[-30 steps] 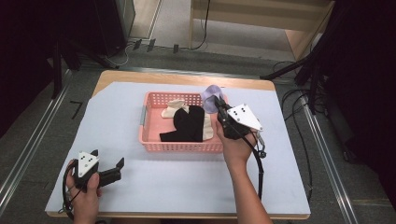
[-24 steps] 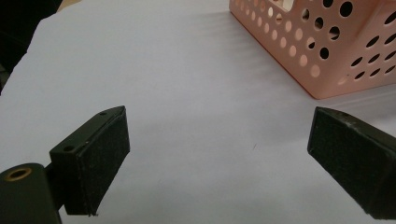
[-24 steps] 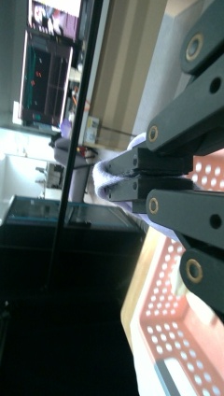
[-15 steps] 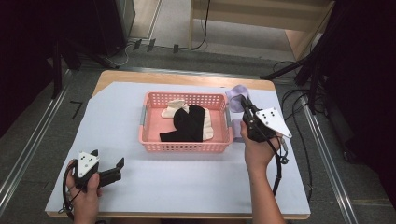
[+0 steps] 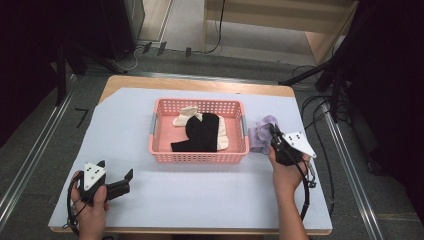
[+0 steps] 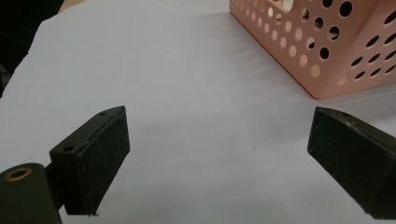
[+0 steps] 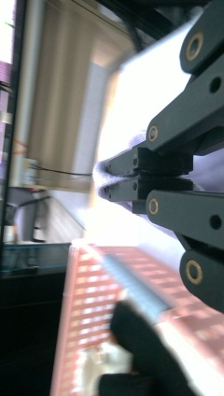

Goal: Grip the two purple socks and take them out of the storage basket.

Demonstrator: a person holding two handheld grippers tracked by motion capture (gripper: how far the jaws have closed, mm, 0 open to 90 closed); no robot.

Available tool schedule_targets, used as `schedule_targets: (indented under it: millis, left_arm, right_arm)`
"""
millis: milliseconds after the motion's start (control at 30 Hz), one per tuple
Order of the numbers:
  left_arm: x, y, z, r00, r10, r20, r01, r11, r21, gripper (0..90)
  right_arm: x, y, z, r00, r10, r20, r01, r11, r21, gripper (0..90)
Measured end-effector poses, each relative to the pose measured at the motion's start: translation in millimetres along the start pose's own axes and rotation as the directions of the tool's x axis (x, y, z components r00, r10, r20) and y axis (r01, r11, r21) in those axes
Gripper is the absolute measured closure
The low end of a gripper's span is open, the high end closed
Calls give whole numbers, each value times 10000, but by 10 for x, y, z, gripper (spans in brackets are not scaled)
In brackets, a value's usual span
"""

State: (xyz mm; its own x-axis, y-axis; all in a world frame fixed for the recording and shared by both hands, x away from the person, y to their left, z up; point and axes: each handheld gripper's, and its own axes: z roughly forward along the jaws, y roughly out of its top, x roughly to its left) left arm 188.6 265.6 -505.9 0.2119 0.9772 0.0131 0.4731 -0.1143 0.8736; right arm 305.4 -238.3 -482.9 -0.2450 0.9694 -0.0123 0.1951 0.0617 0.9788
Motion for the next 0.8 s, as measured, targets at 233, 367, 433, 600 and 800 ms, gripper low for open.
schedule_targets:
  millis: [233,367,433,600,800]
  left_arm:
    - [1,0,-2,10000,-6,0,6,10000,-7,65]
    - [0,0,0,10000,-6,3,6,10000,-21,65]
    - [-1,0,0,10000,-10,-1,10,10000,-30,65]
    - [-4,-3,-3,10000,1,-33,-1,10000,-69,65]
    - [-6,-4,-9,10000,35,-37,-35,10000,-87,65]
  right_arm:
    - [-155,-276,-62,9939,1102,-73,-1082,9851,1338,581]
    - [-246,-276,-225,9867,1565,-439,-1511,9827,1069,441]
    - [-284,-274,-302,9862,1575,-513,-1523,9841,917,416]
    - [-394,-307,-514,9874,1521,-426,-1482,9854,834,394]
    - [-536,-388,-764,9866,1610,-245,-1588,9844,763,384]
